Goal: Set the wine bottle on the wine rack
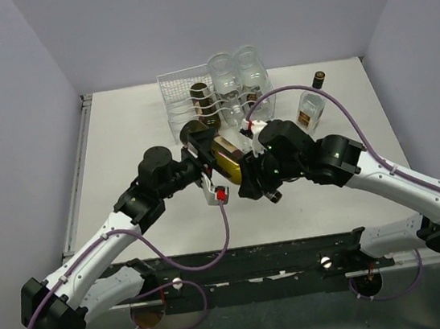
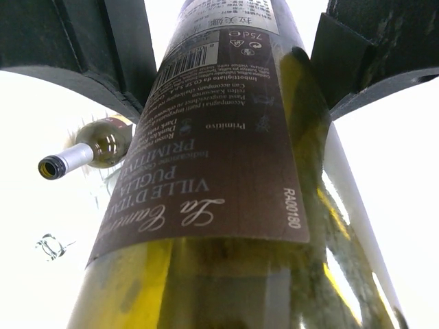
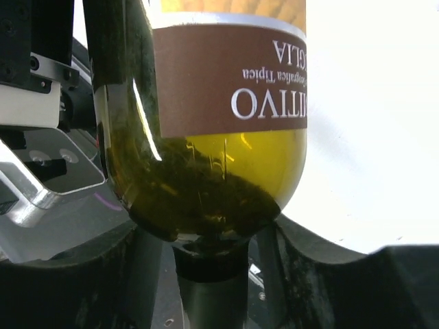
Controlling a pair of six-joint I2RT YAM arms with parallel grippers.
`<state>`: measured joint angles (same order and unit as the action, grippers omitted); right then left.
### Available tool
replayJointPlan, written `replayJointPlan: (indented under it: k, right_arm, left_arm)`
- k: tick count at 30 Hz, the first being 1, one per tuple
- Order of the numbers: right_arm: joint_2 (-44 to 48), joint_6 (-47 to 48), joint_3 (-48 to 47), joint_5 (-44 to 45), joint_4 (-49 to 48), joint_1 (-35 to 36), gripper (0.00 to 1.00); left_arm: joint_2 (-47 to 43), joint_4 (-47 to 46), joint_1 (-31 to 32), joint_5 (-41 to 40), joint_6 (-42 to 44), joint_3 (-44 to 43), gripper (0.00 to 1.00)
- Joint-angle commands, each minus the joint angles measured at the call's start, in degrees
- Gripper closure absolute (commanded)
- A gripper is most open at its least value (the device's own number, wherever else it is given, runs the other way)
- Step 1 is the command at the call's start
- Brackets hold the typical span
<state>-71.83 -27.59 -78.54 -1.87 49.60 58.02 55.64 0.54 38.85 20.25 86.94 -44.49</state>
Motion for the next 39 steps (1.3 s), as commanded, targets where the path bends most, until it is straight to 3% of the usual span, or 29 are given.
replayJointPlan:
  k: [1,2,4,5,7,13,14,19,26,28,32,34,37,39]
  right_arm:
    - [-0.4,-0.1,1.0,-0.6,-0.5,-0.1,0.49]
    - [-0.5,-0.1,1.0,-0.8,-0.4,-0.1,0.60]
    - [-0.6,-0.2,0.9,-1.2,-0.4,-0.1,0.90]
    - [-0.6,-0.2,0.8,-1.2,-0.4,-0.1,0.97]
    - [-0.5,-0.2,0.7,-1.2,-0.7,-0.1,0.99]
    - [0.6,-1.2,0.2,1.6,-2.5,-0.1,0.99]
    - [0.8,-1.8,0.1,4.1,-2.7,-0.1,0.99]
    - [2.9,-5.0,0.1,10.9,-5.1,-0.2,0.99]
    - [2.6,-5.5,-1.8,16.5,-6.3,-0.1,0.99]
    - [1.3,-5.4,-2.1,16.7,-6.0,-0.1,0.99]
    - [-1.5,-6.0,-0.9,15.9,-8.9,-0.1,0.99]
    - [-2.9,-6.2,0.2,15.0,-10.9,-0.1,0.99]
    - [-5.3,-6.4,1.6,13.9,-13.5,-0.1,0.99]
    - [-6.8,-6.5,2.5,12.8,-15.5,-0.1,0.99]
  left_arm:
    - [-0.6,-5.8,0.3,2.4,-3.3,-3.1,1.00]
    - [-0.5,-5.6,0.3,2.3,-3.4,-3.4,1.00]
    - [-0.5,-5.3,0.3,1.9,-3.6,-3.7,1.00]
    - [-0.4,-5.2,0.3,1.6,-3.8,-3.8,1.00]
    - [-0.6,-5.3,0.3,1.4,-4.0,-3.7,0.93]
    - [-1.9,-6.3,0.3,0.5,-6.3,-1.7,0.34]
    - [-2.3,-5.3,0.6,-0.5,-5.7,-1.4,0.01]
    - [-7.0,-1.3,2.5,-6.0,-4.2,2.5,0.01]
    - [-16.0,-0.6,3.4,-7.4,-11.9,7.7,0.01]
    - [-17.9,-1.1,3.3,-8.8,-19.5,7.8,0.01]
    - [-16.6,-0.6,3.3,-21.4,-49.5,-0.3,0.01]
    - [-13.9,8.9,3.3,-27.1,-61.7,-7.3,0.01]
    - [-9.4,21.7,3.3,-31.6,-71.6,-15.9,0.01]
    - [-9.0,24.6,3.2,-32.0,-76.2,-17.9,0.01]
